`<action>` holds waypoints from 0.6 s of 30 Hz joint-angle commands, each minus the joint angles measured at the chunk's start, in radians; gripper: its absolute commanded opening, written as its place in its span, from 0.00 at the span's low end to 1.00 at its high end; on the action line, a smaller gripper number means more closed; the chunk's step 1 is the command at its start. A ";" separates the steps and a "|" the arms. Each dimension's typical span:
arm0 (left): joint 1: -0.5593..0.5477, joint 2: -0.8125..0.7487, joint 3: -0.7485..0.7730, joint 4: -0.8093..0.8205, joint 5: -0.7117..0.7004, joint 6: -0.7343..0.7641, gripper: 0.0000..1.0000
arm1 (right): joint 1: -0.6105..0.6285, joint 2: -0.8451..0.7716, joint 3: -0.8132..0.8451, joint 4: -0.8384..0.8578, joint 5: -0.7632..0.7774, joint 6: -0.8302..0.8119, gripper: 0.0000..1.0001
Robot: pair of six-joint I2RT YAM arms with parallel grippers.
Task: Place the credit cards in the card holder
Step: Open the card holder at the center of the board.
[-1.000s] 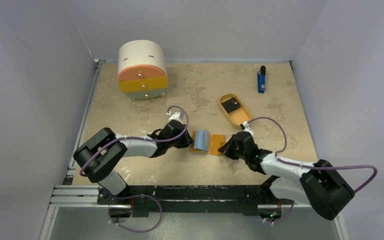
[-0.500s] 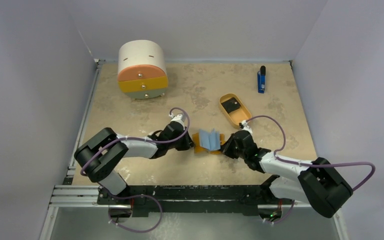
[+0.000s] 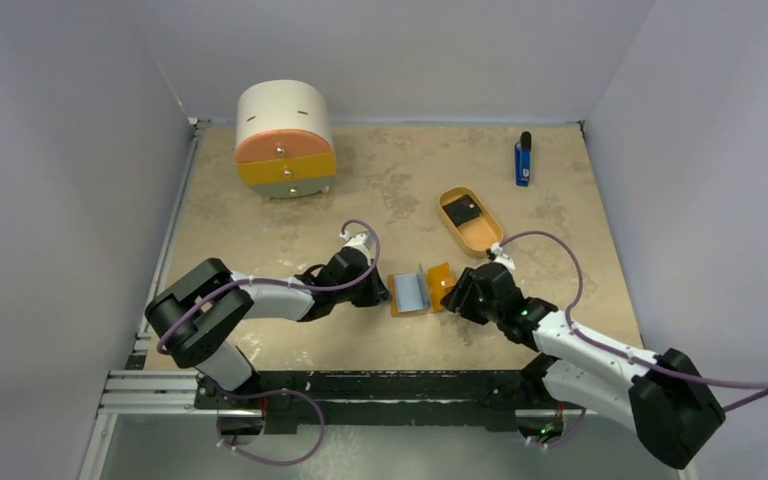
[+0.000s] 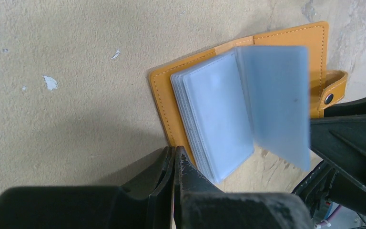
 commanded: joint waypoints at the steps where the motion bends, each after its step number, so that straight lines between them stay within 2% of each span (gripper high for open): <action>1: -0.006 -0.014 0.003 0.000 -0.001 0.001 0.00 | 0.003 -0.085 0.078 -0.236 0.084 -0.040 0.54; 6: -0.005 -0.002 0.003 0.012 0.002 -0.004 0.00 | 0.007 -0.159 0.181 -0.334 0.119 -0.113 0.54; 9: -0.005 0.003 0.003 0.014 0.004 -0.003 0.00 | 0.020 -0.156 0.251 -0.338 0.100 -0.185 0.55; 11: -0.005 0.006 0.000 0.017 0.006 -0.004 0.00 | 0.043 -0.114 0.307 -0.341 0.089 -0.232 0.55; 15: -0.005 0.009 -0.004 0.023 0.005 -0.008 0.00 | 0.179 -0.002 0.420 -0.340 0.174 -0.293 0.58; 18: -0.006 0.013 -0.010 0.031 0.003 -0.013 0.00 | 0.215 0.110 0.461 -0.293 0.142 -0.327 0.59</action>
